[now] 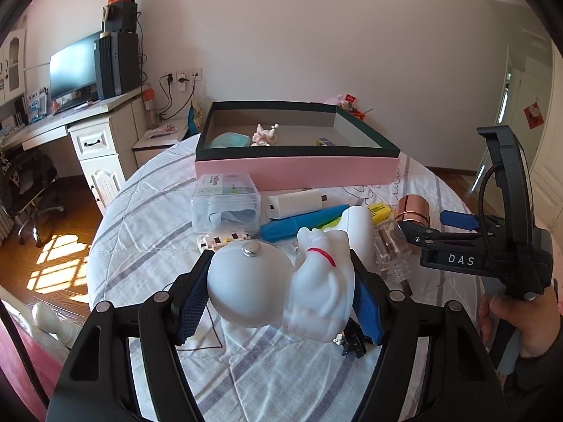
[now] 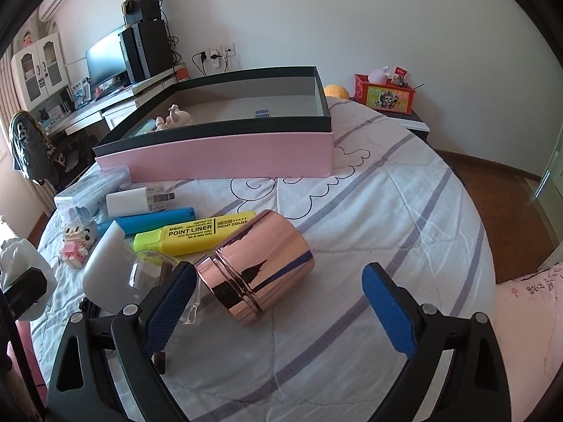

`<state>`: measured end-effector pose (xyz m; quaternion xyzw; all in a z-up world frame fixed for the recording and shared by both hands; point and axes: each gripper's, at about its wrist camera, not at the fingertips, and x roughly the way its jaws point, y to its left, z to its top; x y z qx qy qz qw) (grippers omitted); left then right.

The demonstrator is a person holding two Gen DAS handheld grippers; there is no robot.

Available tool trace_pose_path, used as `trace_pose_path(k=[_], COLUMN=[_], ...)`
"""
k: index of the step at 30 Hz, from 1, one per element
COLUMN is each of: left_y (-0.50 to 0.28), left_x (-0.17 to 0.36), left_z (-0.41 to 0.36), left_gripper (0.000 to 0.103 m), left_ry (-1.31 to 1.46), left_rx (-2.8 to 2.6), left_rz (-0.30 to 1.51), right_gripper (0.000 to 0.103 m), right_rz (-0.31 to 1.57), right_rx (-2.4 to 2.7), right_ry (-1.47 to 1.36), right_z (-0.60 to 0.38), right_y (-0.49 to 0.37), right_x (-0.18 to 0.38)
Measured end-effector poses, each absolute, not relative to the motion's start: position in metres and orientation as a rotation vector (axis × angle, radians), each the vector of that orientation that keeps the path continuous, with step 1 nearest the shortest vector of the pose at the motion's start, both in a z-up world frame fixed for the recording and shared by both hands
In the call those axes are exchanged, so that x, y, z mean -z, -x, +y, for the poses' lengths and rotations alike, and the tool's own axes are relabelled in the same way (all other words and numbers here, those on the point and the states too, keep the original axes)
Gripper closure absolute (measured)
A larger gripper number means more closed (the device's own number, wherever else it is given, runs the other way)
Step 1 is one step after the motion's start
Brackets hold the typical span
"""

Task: Organize rigid objects
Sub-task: 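Grasp the copper cylinder with right tool while left tool holds the white figure, then lower white figure and copper cylinder into the pink box and open both tools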

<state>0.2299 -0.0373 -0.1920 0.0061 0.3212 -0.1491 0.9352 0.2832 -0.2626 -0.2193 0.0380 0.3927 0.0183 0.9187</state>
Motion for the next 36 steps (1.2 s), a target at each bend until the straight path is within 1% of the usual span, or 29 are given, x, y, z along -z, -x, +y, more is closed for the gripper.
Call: trace_pose_path(k=[2,3,4,6,7,12,17,19,22,31,36], left_y=[-0.234,-0.236,-0.238,-0.241,-0.242,-0.247,-0.253,-0.258,-0.267,-0.316,-0.369], left_x=[0.193,0.194,0.194,0.195,0.196,0.192,0.178,0.17,0.159,0.139,0.126], left_z=[-0.034,-0.032,-0.031,-0.029,-0.028,-0.027,-0.033,-0.036,-0.04,-0.064,-0.084], left_gripper=[0.031,0.031,0.031,0.031,0.031,0.031,0.031,0.031,0.031,0.031,0.031], left_ry=[-0.013,-0.012,-0.011,-0.005,-0.004,-0.002,-0.012,-0.02,-0.024,-0.065,-0.115], left_rx=[0.299,0.298,0.297,0.301,0.299,0.299,0.315,0.323,0.343,0.382,0.403], left_rz=[0.659,0.659,0.661,0.663,0.666,0.656,0.627,0.61,0.588,0.583,0.596], right_gripper=[0.009,0.014,0.024,0.033,0.041,0.041,0.042,0.046,0.047,0.047,0.047], right_rz=[0.811,0.823,0.838,0.849,0.843,0.812,0.752,0.726,0.695,0.654,0.61], right_rx=[-0.05,-0.065,-0.085,-0.123,-0.13,-0.142,-0.151,-0.159,-0.174,-0.202,-0.194], right_ry=[-0.092,-0.109,-0.121,-0.137,-0.133,-0.144,-0.133,-0.126,-0.107,-0.048,0.014], right_z=[-0.266,-0.268,-0.269,-0.271,-0.271,-0.273,-0.271,-0.27,-0.268,-0.263,-0.26], right_y=[-0.289,-0.292,-0.295,-0.299,-0.299,-0.293,-0.284,-0.282,-0.283,-0.311,-0.349], right_x=[0.222,0.225,0.228,0.23,0.229,0.224,0.205,0.194,0.179,0.157,0.13])
